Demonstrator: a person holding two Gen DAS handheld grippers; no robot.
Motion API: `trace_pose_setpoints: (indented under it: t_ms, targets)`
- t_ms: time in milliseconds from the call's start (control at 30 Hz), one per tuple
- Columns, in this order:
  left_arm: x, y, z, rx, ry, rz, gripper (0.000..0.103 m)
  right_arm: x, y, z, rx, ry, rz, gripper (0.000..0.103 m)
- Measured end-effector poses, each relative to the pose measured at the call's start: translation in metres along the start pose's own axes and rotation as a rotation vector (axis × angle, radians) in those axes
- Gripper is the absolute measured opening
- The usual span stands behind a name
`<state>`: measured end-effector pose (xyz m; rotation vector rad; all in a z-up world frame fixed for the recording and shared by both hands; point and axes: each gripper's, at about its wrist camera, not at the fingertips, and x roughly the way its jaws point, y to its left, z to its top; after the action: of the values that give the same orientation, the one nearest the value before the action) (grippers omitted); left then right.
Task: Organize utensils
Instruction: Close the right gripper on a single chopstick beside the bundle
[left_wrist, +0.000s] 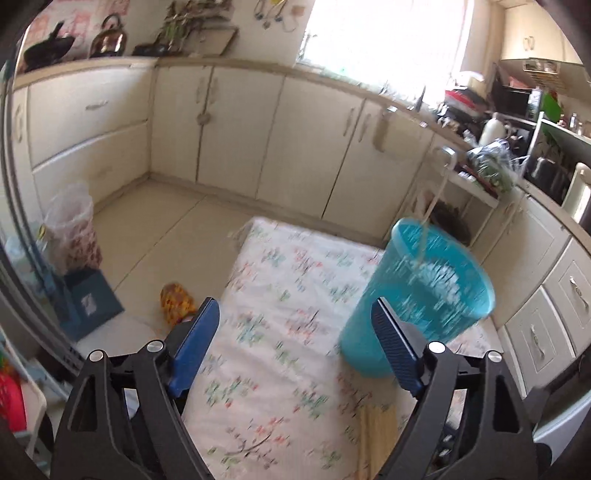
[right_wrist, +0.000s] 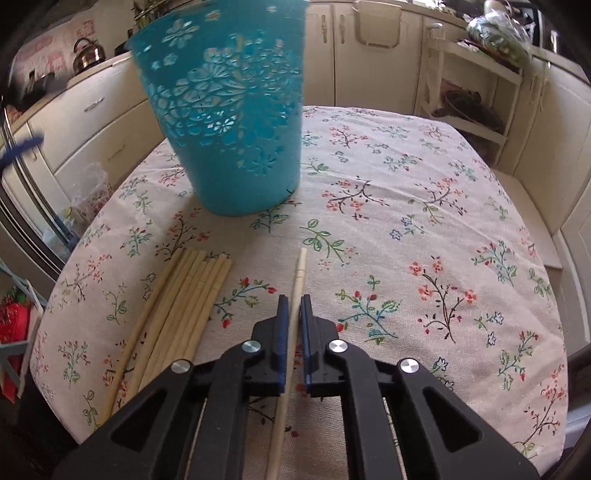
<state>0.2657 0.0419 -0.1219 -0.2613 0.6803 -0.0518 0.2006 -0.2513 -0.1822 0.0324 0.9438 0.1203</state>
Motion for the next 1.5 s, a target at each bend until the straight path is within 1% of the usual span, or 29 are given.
trace_pose_setpoints:
  t_ms: [100,200,333,367,433,633,1033,1367,1433,1500]
  targets:
    - [0.019,0.015,-0.031,0.003,0.079,0.054,0.08,-0.002,0.0,-0.002,-0.01,-0.005,-0.012,0.007]
    - [0.041,0.017,-0.059,0.035,0.162,0.087,0.08,-0.003,0.006,-0.003,-0.041,-0.008,-0.041,0.007]
    - [0.057,0.011,-0.076,0.096,0.214,0.134,0.08,-0.001,0.006,-0.002,-0.043,-0.005,-0.041,0.007]
    - [0.055,0.01,-0.075,0.11,0.199,0.136,0.081,0.0,0.006,-0.001,-0.041,0.001,-0.04,0.007]
    - [0.053,0.008,-0.075,0.118,0.178,0.139,0.09,0.0,0.005,0.0,-0.037,0.011,-0.038,0.007]
    - [0.065,0.012,-0.075,0.098,0.245,0.133,0.091,0.002,0.011,0.0,-0.062,0.015,-0.072,0.007]
    - [0.069,0.007,-0.078,0.131,0.261,0.147,0.095,0.002,0.012,-0.002,-0.081,0.024,-0.083,0.007]
    - [0.07,0.003,-0.079,0.15,0.271,0.159,0.095,0.001,0.011,-0.003,-0.082,0.032,-0.072,0.007]
    - [0.071,0.002,-0.079,0.156,0.275,0.162,0.095,0.001,0.009,-0.002,-0.073,0.032,-0.057,0.007]
    - [0.072,0.001,-0.079,0.156,0.275,0.162,0.095,0.001,0.003,-0.003,-0.036,0.041,-0.02,0.006]
